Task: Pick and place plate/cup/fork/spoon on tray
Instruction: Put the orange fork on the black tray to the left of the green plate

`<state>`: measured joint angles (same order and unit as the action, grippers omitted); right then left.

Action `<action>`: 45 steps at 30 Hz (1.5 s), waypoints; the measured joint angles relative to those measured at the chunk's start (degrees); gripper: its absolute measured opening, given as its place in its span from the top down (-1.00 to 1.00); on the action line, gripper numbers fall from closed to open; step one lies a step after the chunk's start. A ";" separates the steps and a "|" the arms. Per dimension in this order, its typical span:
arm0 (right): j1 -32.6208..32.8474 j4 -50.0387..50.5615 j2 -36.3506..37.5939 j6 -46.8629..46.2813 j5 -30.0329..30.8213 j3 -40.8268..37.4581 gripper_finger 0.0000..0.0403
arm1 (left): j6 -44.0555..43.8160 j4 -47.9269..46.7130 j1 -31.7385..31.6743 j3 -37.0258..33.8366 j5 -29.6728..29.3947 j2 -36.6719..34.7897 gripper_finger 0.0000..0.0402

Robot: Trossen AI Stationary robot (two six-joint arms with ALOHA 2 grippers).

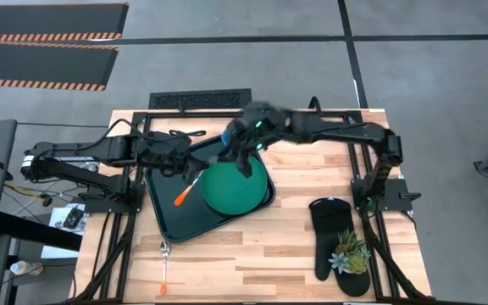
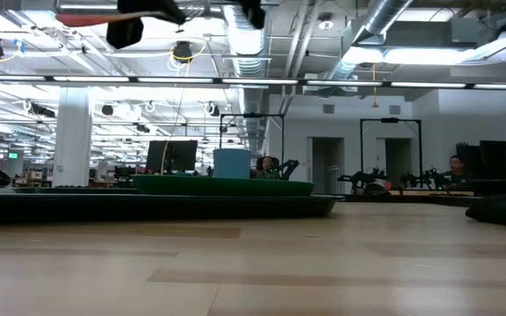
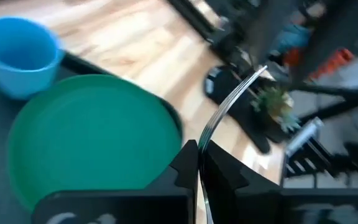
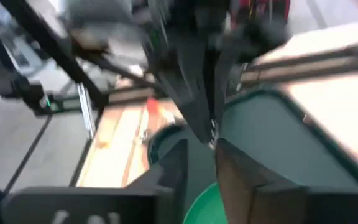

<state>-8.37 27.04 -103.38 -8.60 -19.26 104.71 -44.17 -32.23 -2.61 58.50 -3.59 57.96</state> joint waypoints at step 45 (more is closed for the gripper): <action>1.36 13.78 25.25 -1.94 10.81 0.09 0.21 | -65.84 14.08 15.06 -42.66 -33.38 -4.75 1.00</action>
<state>-7.00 40.82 -78.13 -10.54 -8.45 104.79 -110.02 -18.16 12.45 15.84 -36.97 53.21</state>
